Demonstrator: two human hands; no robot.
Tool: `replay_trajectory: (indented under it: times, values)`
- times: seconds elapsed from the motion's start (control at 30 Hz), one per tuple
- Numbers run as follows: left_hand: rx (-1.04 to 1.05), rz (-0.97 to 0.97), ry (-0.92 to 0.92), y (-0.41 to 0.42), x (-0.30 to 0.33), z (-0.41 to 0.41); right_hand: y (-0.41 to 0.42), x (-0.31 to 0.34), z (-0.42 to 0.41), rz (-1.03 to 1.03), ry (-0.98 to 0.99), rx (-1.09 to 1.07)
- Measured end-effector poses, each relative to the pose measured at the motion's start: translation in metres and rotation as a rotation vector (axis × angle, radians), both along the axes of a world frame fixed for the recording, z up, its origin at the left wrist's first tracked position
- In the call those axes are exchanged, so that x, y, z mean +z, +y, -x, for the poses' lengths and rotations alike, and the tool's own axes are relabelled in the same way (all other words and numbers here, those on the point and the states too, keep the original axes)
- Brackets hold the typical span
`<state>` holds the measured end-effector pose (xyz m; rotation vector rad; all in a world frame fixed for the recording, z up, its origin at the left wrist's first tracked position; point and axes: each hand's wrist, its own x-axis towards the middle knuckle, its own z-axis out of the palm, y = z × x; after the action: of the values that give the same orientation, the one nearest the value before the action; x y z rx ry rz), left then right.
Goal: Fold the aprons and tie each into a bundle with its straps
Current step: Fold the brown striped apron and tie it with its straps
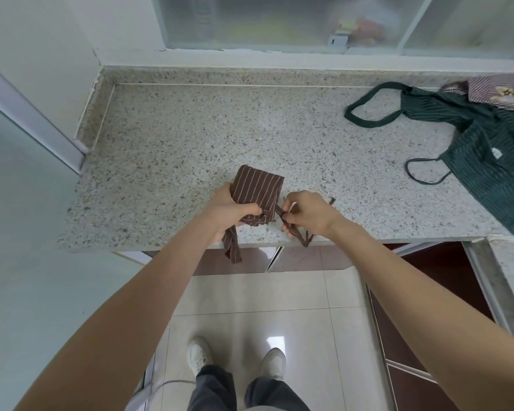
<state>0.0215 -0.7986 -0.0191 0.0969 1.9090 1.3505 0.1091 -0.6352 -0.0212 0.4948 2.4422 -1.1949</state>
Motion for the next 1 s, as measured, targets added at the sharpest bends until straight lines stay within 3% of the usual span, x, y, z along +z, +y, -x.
replay_trajectory:
  times: [0.1, 0.27, 0.37, 0.5, 0.63, 0.77, 0.9, 1.0]
  values:
    - [0.022, -0.017, -0.023, 0.000, 0.001, 0.002, -0.001, -0.002, 0.001, -0.078, 0.004, 0.025]
    - [0.026, 0.057, 0.102, 0.003, 0.005, 0.006, -0.006, 0.001, 0.001, -0.471, 0.132, 0.101]
    - [-0.035, 0.196, 0.274, 0.002, 0.005, 0.009, -0.006, 0.013, 0.003, -0.458, 0.111, 0.251]
    - [-0.299, 0.398, 0.546, 0.007, 0.006, 0.008, -0.008, 0.036, 0.014, -0.429, 0.128, 0.438]
    - [-0.559, 0.458, 0.688, 0.014, 0.013, 0.007, -0.003, 0.058, 0.030, -0.300, 0.242, 0.396]
    - [-0.787, 0.307, 0.713, 0.013, 0.024, 0.002, 0.009, 0.067, 0.044, -0.057, 0.318, 0.240]
    - [-0.583, 0.121, 0.566, 0.005, 0.037, -0.003, 0.020, 0.055, 0.041, 0.307, 0.369, -0.087]
    - [-0.479, -0.053, 0.433, 0.000, 0.043, -0.004, 0.015, 0.039, 0.033, 0.607, 0.278, -0.369]
